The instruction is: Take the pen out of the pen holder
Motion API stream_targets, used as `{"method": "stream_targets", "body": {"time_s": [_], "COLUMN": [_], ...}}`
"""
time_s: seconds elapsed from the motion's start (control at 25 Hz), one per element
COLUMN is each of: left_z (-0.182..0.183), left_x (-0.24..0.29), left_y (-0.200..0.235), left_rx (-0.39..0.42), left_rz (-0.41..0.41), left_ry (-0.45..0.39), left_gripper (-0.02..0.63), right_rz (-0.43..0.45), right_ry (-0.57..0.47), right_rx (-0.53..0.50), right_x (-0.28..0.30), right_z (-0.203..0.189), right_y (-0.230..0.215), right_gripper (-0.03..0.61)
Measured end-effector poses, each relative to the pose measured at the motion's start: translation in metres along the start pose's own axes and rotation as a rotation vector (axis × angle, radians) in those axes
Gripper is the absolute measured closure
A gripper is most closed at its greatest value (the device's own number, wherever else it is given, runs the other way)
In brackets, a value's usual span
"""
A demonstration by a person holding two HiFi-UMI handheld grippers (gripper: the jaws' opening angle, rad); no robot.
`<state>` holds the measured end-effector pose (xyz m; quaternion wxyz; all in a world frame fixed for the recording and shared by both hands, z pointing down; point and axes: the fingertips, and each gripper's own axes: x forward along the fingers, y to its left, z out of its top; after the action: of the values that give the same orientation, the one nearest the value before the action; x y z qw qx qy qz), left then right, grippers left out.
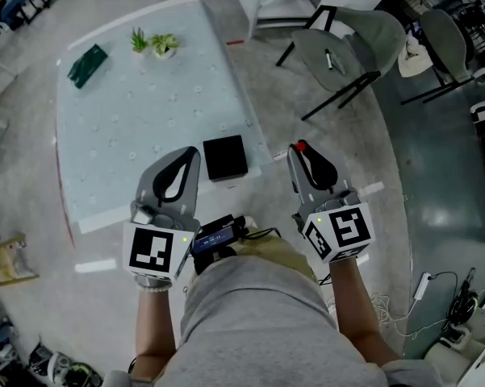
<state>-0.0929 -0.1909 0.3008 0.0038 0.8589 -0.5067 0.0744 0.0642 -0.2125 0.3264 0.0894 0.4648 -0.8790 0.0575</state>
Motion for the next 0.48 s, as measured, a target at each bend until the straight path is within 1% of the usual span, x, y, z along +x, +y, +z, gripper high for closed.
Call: {"method": "stream_targets", "body": {"time_s": [0.48], "left_z": [-0.0013], "left_x": [-0.0011], "left_y": [-0.0002], "left_rx": [0.015], "left_rz": [0.007], "left_ry": [0.005], "left_gripper": [0.614], "right_rz": [0.010], "right_ry": [0.007], "right_rx": [-0.009], "right_x": [0.0037], "right_z": [-0.0031], "right_y": [-0.0012], "right_gripper": [0.515]}}
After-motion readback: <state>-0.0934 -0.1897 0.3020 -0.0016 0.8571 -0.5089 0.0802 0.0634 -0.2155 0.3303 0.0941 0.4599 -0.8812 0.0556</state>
